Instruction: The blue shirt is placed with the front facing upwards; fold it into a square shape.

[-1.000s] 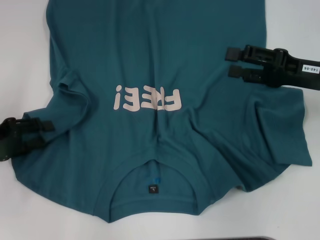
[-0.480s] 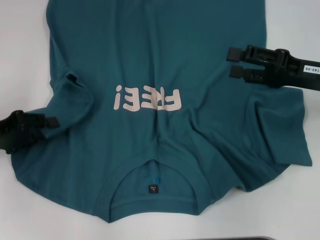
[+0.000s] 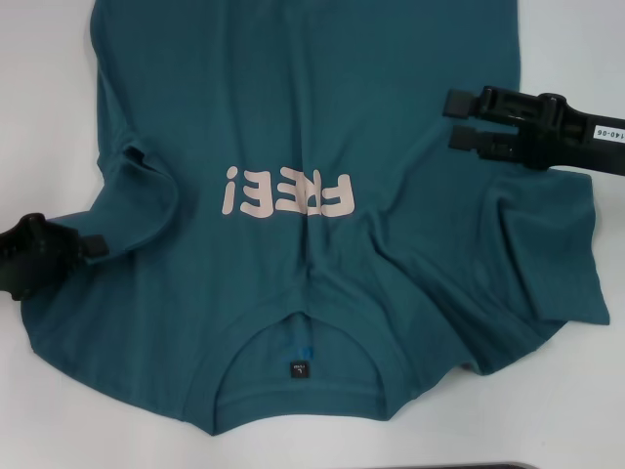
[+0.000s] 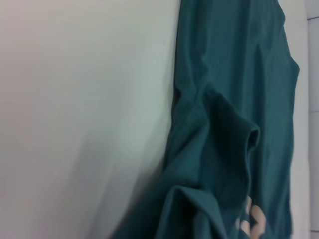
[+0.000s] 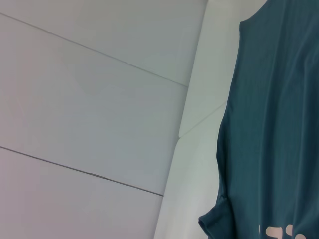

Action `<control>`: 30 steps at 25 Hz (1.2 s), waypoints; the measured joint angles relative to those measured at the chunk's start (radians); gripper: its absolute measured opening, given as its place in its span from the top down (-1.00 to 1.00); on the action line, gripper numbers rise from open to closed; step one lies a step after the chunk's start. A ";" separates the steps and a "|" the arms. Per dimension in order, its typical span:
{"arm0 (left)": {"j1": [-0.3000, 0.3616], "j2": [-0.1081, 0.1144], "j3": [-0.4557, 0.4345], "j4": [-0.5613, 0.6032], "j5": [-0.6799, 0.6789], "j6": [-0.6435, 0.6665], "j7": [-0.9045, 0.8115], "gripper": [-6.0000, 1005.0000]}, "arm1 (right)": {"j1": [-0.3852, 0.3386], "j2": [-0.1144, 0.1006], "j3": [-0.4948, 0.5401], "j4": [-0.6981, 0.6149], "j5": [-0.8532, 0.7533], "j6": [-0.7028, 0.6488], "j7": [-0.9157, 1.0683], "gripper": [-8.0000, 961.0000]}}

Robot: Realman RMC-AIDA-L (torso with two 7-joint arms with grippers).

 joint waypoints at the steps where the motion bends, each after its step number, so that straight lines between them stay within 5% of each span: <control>1: 0.004 0.001 -0.007 0.000 -0.006 0.023 0.000 0.88 | 0.000 0.000 0.002 0.000 0.000 0.000 0.000 -0.81; 5: 0.012 -0.009 -0.031 0.003 -0.053 0.087 0.004 0.98 | -0.001 0.000 0.006 0.000 0.000 0.000 0.000 -0.81; 11: 0.037 -0.071 -0.044 0.003 -0.083 0.113 0.010 0.98 | -0.001 0.000 0.009 0.000 0.000 0.001 0.000 -0.81; 14: 0.040 -0.083 -0.044 0.024 -0.083 0.097 0.019 0.98 | -0.001 -0.001 0.014 0.000 0.000 0.002 0.000 -0.81; 27: -0.028 -0.067 -0.023 0.147 -0.080 0.093 0.056 0.94 | -0.005 -0.002 0.023 0.000 0.000 0.005 0.000 -0.80; 30: -0.034 -0.065 -0.021 0.144 -0.080 0.125 0.057 0.70 | -0.004 -0.002 0.025 0.000 0.000 0.005 0.000 -0.80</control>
